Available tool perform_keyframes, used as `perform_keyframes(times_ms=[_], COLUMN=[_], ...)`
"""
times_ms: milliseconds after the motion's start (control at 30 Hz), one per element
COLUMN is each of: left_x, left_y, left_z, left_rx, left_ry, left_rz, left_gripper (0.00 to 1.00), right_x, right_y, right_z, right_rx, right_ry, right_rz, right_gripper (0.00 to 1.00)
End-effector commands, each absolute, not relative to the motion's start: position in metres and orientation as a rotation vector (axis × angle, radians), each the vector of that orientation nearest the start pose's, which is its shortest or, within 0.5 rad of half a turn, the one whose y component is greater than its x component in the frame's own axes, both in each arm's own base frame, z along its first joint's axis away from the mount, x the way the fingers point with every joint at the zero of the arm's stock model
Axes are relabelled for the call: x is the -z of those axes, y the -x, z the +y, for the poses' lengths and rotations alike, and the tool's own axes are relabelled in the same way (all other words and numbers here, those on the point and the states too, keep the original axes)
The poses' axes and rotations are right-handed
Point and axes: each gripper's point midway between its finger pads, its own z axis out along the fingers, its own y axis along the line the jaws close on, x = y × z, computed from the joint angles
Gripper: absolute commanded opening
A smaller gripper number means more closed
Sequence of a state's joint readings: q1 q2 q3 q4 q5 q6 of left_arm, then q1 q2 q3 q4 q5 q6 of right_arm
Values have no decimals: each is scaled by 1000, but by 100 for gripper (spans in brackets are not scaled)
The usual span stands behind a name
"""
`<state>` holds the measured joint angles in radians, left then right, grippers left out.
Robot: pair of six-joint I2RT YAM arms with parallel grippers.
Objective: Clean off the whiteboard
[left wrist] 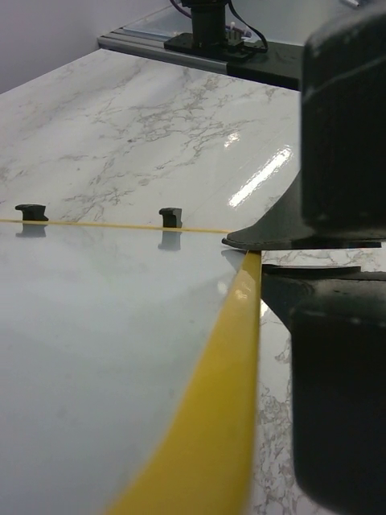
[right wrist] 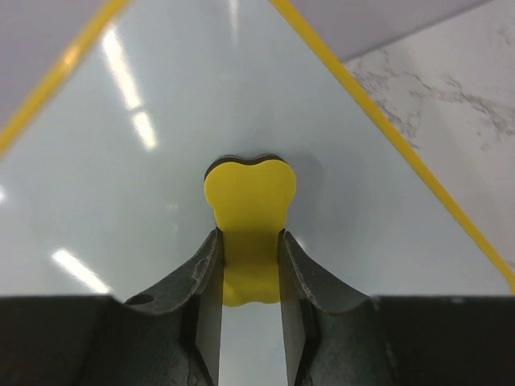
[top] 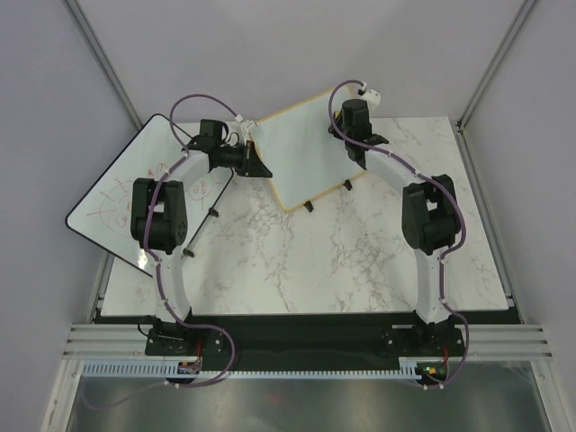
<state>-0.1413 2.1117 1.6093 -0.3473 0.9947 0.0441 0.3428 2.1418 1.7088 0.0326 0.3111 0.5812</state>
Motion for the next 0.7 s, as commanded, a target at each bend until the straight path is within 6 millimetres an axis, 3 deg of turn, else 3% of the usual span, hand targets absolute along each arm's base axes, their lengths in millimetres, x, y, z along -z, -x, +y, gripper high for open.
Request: perform_keyframes(times_ms=[0, 100, 233, 267, 333, 367, 433, 500, 567, 667], left_x=[-137, -138, -137, -140, -139, -139, -138, -137, -136, -135], left_y=[-467, -467, -468, -468, -467, -467, -465, -465, -465, -465], left_z=[-220, -220, -220, -220, -221, -220, -220, -220, -220, -221], left_rx=[1069, 1066, 1069, 1069, 1072, 1068, 1067, 1069, 1070, 1079], left_ry=[-867, -868, -870, -870, -871, -873, -876, -877, -877, -874], left_rz=[1967, 1966, 1964, 1958, 1961, 1958, 1960, 1961, 1962, 1965], left_gripper=[2, 2, 2, 2, 2, 2, 2, 2, 2, 2], right_x=[-184, -189, -166, -144, -128, -107, -91, -63, -36, -19], right_y=[-613, -617, -609, -602, -594, -580, -571, -551, -533, -523], right_z=[213, 210, 199, 194, 179, 168, 151, 131, 120, 120], right_rx=[-393, -371, -324, -300, -270, -238, -197, -155, -132, -123], right_ry=[-367, -376, -403, -413, -451, -475, -509, -550, -571, -558], right_rz=[1886, 1883, 1923, 1968, 1993, 2032, 2041, 2088, 2142, 2182], right_gripper=[0, 0, 0, 0, 0, 0, 0, 0, 0, 0])
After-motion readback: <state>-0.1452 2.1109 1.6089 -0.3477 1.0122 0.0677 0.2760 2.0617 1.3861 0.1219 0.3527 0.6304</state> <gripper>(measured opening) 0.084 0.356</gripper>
